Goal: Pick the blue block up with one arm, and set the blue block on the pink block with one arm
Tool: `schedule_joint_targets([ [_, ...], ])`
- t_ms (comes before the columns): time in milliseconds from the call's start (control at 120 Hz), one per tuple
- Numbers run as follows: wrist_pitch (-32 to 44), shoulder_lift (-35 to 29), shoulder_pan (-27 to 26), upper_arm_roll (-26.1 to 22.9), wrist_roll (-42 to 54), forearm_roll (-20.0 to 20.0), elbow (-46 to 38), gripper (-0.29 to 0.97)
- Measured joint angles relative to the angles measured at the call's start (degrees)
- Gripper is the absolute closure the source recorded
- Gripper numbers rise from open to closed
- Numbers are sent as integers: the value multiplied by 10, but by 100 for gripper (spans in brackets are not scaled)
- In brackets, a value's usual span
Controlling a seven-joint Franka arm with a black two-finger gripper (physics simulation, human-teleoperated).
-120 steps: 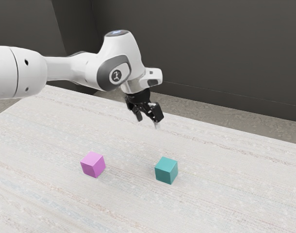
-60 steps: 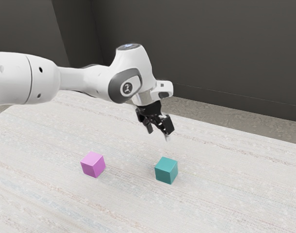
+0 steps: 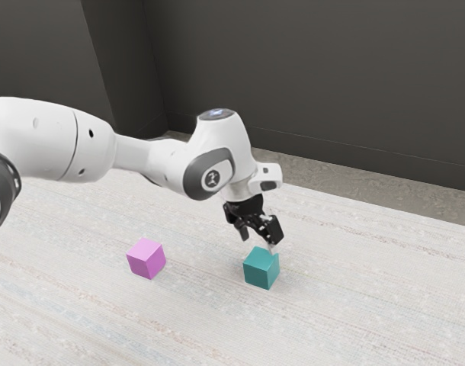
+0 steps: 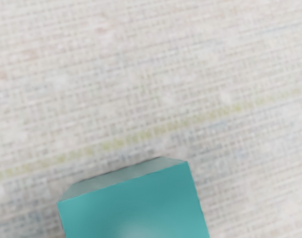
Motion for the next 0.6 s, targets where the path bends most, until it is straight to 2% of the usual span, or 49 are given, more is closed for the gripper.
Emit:
schedule_joint_targets([
  [375, 22, 16, -5, 2, -18, 3, -3, 0],
  [600, 26, 5, -5, 0, -26, 3, -26, 0],
])
